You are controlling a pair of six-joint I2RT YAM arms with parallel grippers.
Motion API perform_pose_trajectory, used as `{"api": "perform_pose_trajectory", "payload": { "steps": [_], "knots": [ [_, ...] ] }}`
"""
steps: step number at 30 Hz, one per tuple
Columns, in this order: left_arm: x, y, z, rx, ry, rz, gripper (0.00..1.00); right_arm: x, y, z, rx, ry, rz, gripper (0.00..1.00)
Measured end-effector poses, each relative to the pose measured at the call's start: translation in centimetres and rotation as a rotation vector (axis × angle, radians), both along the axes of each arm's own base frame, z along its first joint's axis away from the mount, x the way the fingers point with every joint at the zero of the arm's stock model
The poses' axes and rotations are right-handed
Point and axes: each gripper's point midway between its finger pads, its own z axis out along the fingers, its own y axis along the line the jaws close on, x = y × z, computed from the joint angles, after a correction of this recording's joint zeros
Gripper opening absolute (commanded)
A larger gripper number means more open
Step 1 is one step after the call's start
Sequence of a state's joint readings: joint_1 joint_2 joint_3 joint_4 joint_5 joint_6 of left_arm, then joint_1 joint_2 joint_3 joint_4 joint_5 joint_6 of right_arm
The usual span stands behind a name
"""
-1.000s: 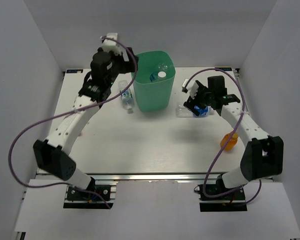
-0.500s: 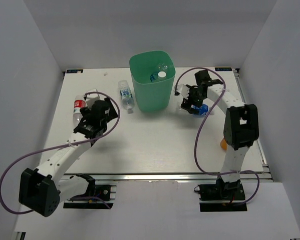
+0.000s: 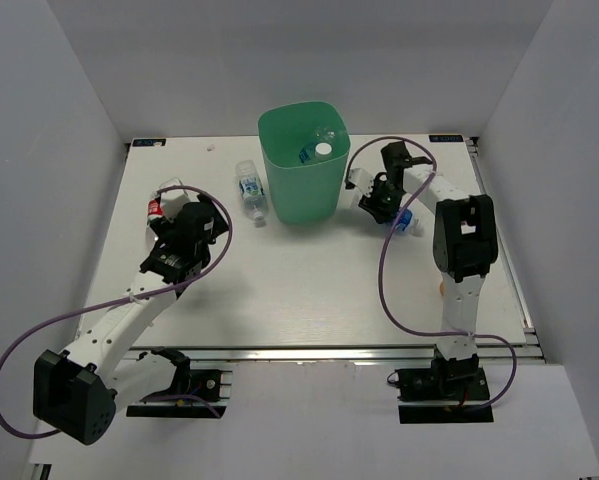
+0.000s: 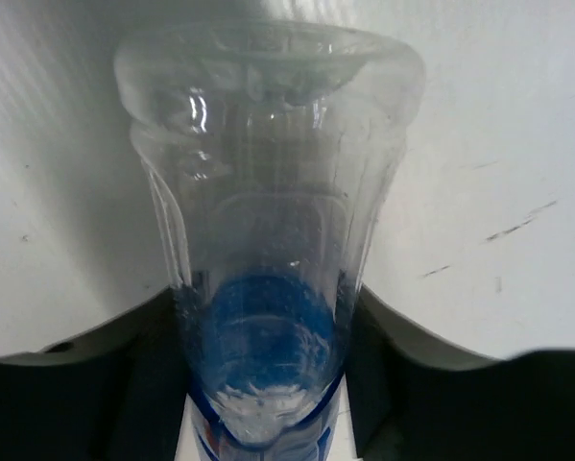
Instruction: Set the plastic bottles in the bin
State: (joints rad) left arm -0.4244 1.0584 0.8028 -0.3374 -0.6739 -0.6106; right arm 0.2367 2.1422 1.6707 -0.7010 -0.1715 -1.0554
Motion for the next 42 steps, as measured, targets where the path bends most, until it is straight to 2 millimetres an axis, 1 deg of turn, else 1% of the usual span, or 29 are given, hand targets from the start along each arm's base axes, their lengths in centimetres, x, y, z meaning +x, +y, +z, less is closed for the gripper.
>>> {"api": "perform_pose_trajectory", "payload": {
  "steps": [3, 5, 7, 9, 10, 11, 12, 13, 14, 15, 16, 18, 19, 20, 21, 22, 23, 24, 25, 27, 29, 32, 33, 35, 36, 38, 39, 41, 42],
  "knots": [
    [0.1, 0.0, 0.1, 0.000, -0.004, -0.001, 0.98, 0.6, 0.3, 0.7, 0.024, -0.020, -0.034, 0.38],
    [0.0, 0.0, 0.1, 0.001, -0.003, 0.000, 0.98, 0.8, 0.6, 1.7, 0.049, -0.037, -0.051, 0.39],
    [0.0, 0.1, 0.1, 0.004, -0.003, 0.007, 0.98, 1.2, 0.9, 3.9, 0.088, -0.077, -0.074, 0.39],
    [0.0, 0.3, 0.1, 0.007, -0.005, 0.017, 0.98, 2.0, 1.2, 7.7, 0.148, -0.163, -0.113, 0.40],
    [0.0, 0.4, 0.1, 0.007, -0.007, 0.021, 0.98, 2.5, 1.2, 10.2, 0.186, -0.224, -0.140, 0.40],
    [0.0, 0.4, 0.1, 0.005, -0.008, 0.024, 0.98, 2.9, 1.3, 12.3, 0.217, -0.276, -0.161, 0.44],
    [0.0, 0.5, 0.1, 0.003, -0.008, 0.027, 0.98, 3.7, 1.5, 16.8, 0.285, -0.389, -0.196, 0.44],
    [0.0, 0.5, 0.1, 0.001, -0.009, 0.029, 0.98, 4.1, 1.6, 20.7, 0.352, -0.484, -0.238, 0.38],
    [0.0, 0.6, 0.1, 0.001, -0.009, 0.031, 0.98, 4.3, 1.5, 25.1, 0.428, -0.593, -0.287, 0.36],
    [0.0, 0.6, 0.0, -0.002, -0.009, 0.035, 0.98, 4.3, 1.5, 29.1, 0.502, -0.686, -0.322, 0.36],
    [0.0, 0.7, -0.1, -0.002, -0.007, 0.039, 0.98, 3.9, 1.5, 33.5, 0.591, -0.788, -0.348, 0.35],
    [-0.2, 0.8, -0.7, -0.001, 0.003, 0.043, 0.98, 2.5, 1.8, 41.0, 0.772, -0.948, -0.362, 0.35],
    [-0.3, 0.9, -1.0, 0.000, 0.010, 0.045, 0.98, 1.6, 2.3, 44.1, 0.865, -0.999, -0.350, 0.35],
    [-0.5, 1.0, -1.5, 0.001, 0.018, 0.047, 0.98, 0.7, 2.9, 46.5, 0.950, -1.030, -0.326, 0.35],
    [-0.6, 1.1, -1.9, 0.003, 0.028, 0.049, 0.98, 0.0, 3.7, 48.6, 1.030, -1.046, -0.297, 0.38],
    [-0.8, 1.2, -2.3, 0.004, 0.034, 0.051, 0.98, -0.3, 4.8, 50.1, 1.097, -1.046, -0.259, 0.40],
    [-0.9, 1.2, -2.7, 0.006, 0.041, 0.051, 0.98, -0.4, 5.9, 50.9, 1.149, -1.030, -0.225, 0.40],
    [-1.1, 1.3, -3.0, 0.006, 0.047, 0.052, 0.98, -0.2, 7.0, 51.3, 1.190, -1.010, -0.198, 0.38],
    [-1.2, 1.3, -3.2, 0.006, 0.051, 0.052, 0.98, 0.1, 8.3, 51.2, 1.224, -0.980, -0.172, 0.38],
    [-1.3, 1.3, -3.4, 0.003, 0.054, 0.052, 0.98, 1.2, 10.9, 49.5, 1.264, -0.887, -0.137, 0.40],
    [-1.2, 1.3, -3.3, 0.000, 0.049, 0.052, 0.98, 2.4, 13.7, 46.7, 1.272, -0.786, -0.118, 0.43],
    [-1.2, 1.3, -3.4, -0.005, 0.047, 0.055, 0.98, 3.7, 17.2, 41.6, 1.237, -0.661, -0.117, 0.45],
    [-1.3, 1.3, -3.5, -0.005, 0.049, 0.056, 0.98, 4.0, 18.0, 39.9, 1.219, -0.632, -0.119, 0.49],
    [-1.4, 1.5, -3.8, -0.004, 0.056, 0.060, 0.98, 3.9, 19.3, 36.9, 1.180, -0.581, -0.122, 0.54],
    [-1.5, 1.5, -3.9, -0.003, 0.059, 0.062, 0.98, 3.8, 19.6, 35.9, 1.166, -0.570, -0.121, 0.60],
    [-1.5, 1.6, -4.0, -0.004, 0.061, 0.065, 0.98, 3.7, 20.0, 34.4, 1.138, -0.564, -0.121, 0.68],
    [-1.5, 1.6, -4.0, -0.005, 0.060, 0.065, 0.98, 3.8, 19.9, 34.0, 1.127, -0.571, -0.123, 0.72],
    [-1.5, 1.6, -4.0, -0.006, 0.060, 0.065, 0.98, 4.2, 19.7, 33.9, 1.114, -0.604, -0.115, 0.75],
    [-1.5, 1.6, -4.0, -0.005, 0.060, 0.066, 0.98, 4.3, 19.6, 33.9, 1.109, -0.617, -0.110, 0.82]
  ]
}}
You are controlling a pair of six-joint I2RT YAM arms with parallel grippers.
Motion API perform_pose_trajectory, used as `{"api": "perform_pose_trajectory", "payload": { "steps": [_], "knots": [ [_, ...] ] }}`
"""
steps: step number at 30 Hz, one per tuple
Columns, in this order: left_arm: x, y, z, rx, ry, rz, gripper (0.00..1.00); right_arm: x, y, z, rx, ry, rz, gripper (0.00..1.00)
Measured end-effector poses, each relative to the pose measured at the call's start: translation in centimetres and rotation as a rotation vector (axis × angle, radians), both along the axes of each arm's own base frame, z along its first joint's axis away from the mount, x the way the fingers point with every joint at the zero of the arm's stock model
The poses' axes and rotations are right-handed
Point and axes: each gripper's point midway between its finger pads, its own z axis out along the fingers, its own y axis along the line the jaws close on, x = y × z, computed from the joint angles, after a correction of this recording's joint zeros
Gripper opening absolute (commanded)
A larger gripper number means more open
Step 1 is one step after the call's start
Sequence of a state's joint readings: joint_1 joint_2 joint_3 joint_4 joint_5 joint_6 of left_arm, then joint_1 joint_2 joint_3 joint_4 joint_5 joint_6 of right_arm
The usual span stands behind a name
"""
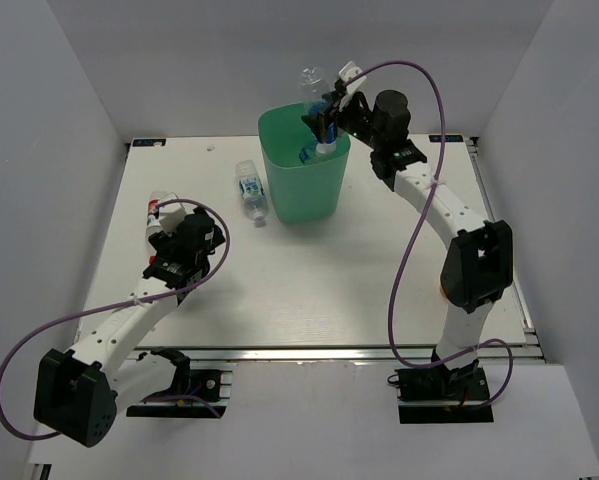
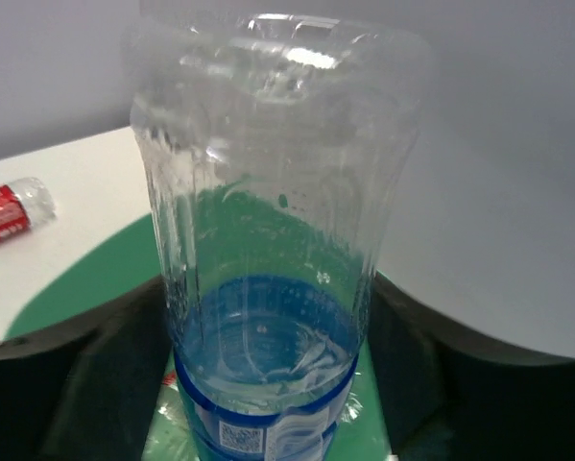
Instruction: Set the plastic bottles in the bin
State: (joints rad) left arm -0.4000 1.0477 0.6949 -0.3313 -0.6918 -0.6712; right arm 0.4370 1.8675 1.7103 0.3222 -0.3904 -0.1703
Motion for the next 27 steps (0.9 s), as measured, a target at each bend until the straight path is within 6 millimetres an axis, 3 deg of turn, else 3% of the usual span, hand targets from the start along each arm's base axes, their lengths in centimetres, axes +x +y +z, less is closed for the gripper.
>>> {"api": "perform_pose_trajectory", "payload": {
  "steps": [7, 11, 12, 13, 16, 18, 23, 27],
  "knots": [
    [0.1, 0.0, -0.7, 0.007, 0.020, 0.002, 0.98, 0.6, -0.5, -0.7, -0.038, -0.028, -0.018, 0.82],
    [0.2, -0.1, -1.5, 0.009, 0.045, 0.001, 0.98, 0.7, -0.5, -0.8, -0.054, -0.070, -0.019, 0.58],
    [0.2, -0.2, -1.6, 0.009, 0.050, 0.000, 0.98, 0.7, -0.5, -0.7, -0.058, -0.089, -0.015, 0.42],
    [0.3, -0.2, -1.8, 0.008, 0.055, -0.002, 0.98, 0.8, -0.4, -0.8, -0.065, -0.107, -0.012, 0.40],
    [0.3, -0.3, -1.8, 0.005, 0.057, -0.005, 0.98, 1.2, 0.3, -1.5, -0.084, -0.141, 0.007, 0.40],
    [0.2, -0.3, -1.8, 0.005, 0.057, -0.005, 0.98, 1.6, 0.9, -3.1, -0.113, -0.137, 0.022, 0.46],
    [0.2, -0.2, -1.5, 0.002, 0.049, -0.004, 0.98, 1.4, 2.1, -7.1, -0.183, -0.105, 0.088, 0.49],
    [0.2, -0.2, -1.5, 0.001, 0.047, -0.005, 0.98, 0.8, 2.5, -8.0, -0.211, -0.098, 0.123, 0.52]
  ]
}}
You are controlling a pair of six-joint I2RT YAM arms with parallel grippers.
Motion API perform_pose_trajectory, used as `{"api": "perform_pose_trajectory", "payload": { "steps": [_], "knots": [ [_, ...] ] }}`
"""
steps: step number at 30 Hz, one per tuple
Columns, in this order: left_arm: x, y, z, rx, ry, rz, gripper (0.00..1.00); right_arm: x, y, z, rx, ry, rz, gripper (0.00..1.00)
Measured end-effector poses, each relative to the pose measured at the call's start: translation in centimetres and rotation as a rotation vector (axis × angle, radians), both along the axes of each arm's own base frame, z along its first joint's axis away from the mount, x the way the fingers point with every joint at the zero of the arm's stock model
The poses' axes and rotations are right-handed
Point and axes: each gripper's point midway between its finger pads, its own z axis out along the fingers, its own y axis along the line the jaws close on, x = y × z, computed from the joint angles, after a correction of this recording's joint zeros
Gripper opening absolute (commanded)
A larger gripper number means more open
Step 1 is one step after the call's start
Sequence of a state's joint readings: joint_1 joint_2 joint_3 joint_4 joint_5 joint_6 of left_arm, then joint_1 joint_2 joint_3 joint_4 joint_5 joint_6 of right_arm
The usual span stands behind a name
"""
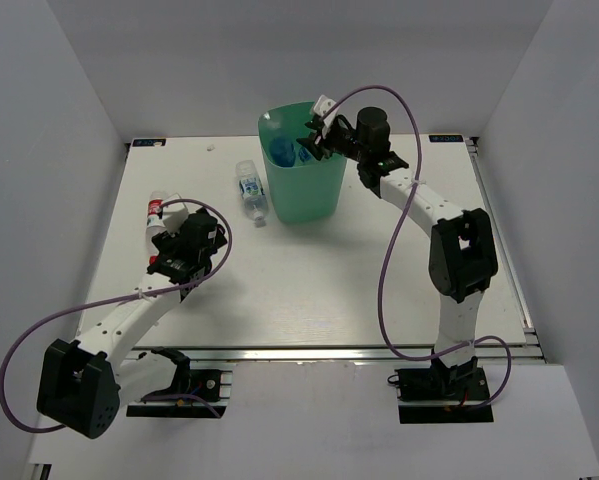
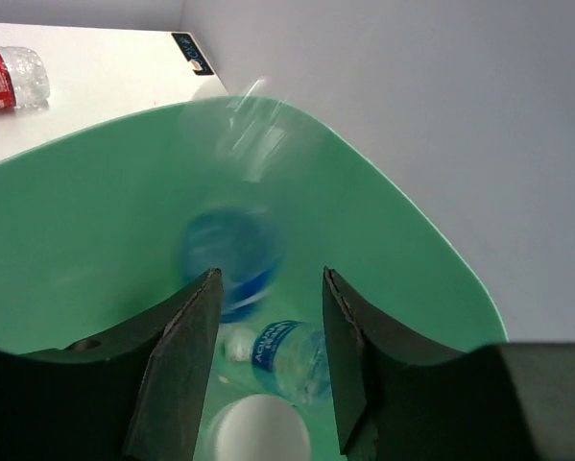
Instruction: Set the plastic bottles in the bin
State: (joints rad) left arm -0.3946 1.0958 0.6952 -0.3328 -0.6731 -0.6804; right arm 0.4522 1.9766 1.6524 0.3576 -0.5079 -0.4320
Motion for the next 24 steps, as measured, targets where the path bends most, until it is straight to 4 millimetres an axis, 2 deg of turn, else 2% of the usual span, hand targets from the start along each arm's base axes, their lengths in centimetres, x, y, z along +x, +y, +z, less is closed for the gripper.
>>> {"api": "perform_pose_trajectory", "payload": {
  "steps": [3, 6, 10, 12, 14, 16, 18, 20, 22, 24],
  "knots": [
    [0.0, 0.0, 0.0, 0.000, -0.001, 0.000, 0.98, -0.1, 0.0, -0.1, -0.007, -0.002, 0.004, 0.52],
    [0.1, -0.1, 0.1, 0.000, 0.002, 0.000, 0.98, 0.0, -0.1, -0.3, -0.011, 0.010, -0.004, 0.57],
    [0.7, -0.3, 0.4, -0.002, -0.002, -0.005, 0.98, 0.0, -0.1, 0.3, 0.007, 0.014, -0.009, 0.65],
    [1.4, -0.6, 1.0, -0.008, -0.013, -0.012, 0.98, -0.3, -0.3, 1.1, 0.028, 0.020, -0.017, 0.74],
    [2.6, -1.2, 1.8, -0.023, -0.027, -0.027, 0.98, -0.7, -0.7, 3.1, 0.063, 0.008, -0.037, 0.89],
    [4.5, -2.0, 2.9, -0.040, -0.047, -0.040, 0.98, -1.4, -1.4, 5.7, 0.099, -0.020, -0.063, 0.89],
    [6.9, -2.8, 3.6, -0.069, -0.059, -0.054, 0.98, -3.1, -3.1, 9.8, 0.159, -0.059, -0.111, 0.89],
    [9.8, -3.3, 3.8, -0.110, -0.069, -0.065, 0.98, -5.6, -5.4, 13.7, 0.218, -0.109, -0.165, 0.89],
    [12.6, -3.3, 3.1, -0.147, -0.056, -0.077, 0.98, -8.2, -8.2, 17.3, 0.285, -0.161, -0.245, 0.89],
    [15.4, -3.7, 2.0, -0.182, -0.037, -0.105, 0.98, -10.6, -11.2, 19.2, 0.336, -0.199, -0.330, 0.90]
  ]
}}
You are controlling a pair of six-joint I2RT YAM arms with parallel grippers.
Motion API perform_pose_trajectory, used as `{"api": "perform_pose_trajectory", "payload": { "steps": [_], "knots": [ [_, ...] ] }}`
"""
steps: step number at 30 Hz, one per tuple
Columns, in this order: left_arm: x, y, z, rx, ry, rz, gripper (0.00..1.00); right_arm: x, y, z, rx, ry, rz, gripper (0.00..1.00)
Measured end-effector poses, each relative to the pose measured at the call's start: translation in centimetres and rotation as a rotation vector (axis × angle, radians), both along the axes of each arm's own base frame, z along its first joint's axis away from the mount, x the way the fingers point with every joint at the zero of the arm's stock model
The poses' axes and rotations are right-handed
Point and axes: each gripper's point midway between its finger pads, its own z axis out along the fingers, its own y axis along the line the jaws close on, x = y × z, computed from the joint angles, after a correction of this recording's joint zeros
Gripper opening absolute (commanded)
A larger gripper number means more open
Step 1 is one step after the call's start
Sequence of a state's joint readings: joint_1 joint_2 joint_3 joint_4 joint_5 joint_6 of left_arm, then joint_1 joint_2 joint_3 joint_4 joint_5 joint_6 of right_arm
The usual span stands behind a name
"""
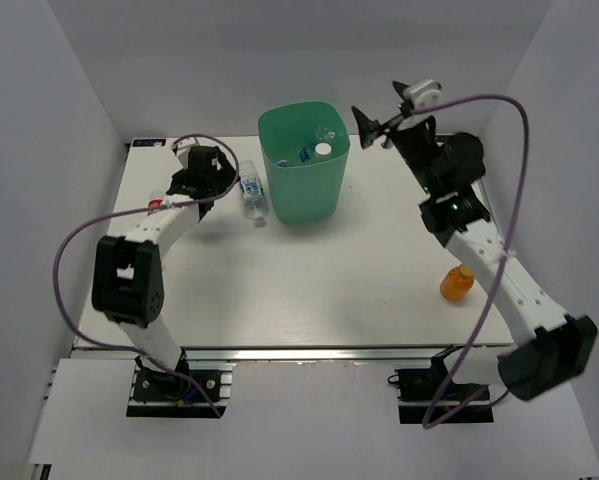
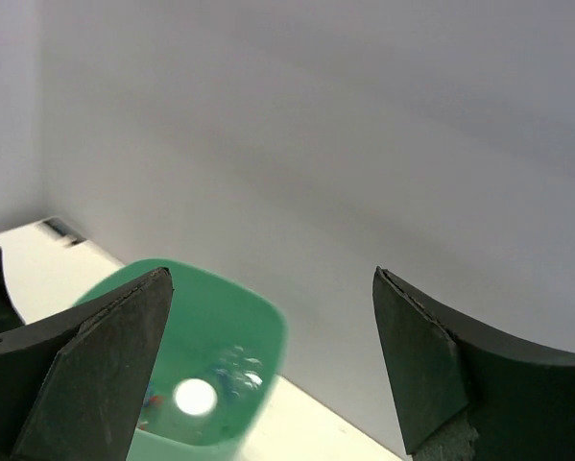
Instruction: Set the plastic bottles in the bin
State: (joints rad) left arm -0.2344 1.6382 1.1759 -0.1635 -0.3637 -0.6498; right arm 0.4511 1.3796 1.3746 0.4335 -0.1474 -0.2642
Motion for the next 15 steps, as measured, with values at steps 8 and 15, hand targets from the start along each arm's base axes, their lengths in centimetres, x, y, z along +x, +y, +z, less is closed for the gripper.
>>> {"api": "perform_pose_trajectory", "payload": {
  "steps": [8, 15],
  "knots": [
    [8.7, -3.9, -5.2, -0.055, 0.059, -0.168, 0.98, -2.2, -7.7, -6.2, 0.044, 0.119, -0.288, 0.89],
    [12.8, -6.5, -7.9, -0.070, 0.084, -0.279, 0.98, -1.6, -8.7, -10.5, -0.012, 0.237, -0.355, 0.89]
  ]
}}
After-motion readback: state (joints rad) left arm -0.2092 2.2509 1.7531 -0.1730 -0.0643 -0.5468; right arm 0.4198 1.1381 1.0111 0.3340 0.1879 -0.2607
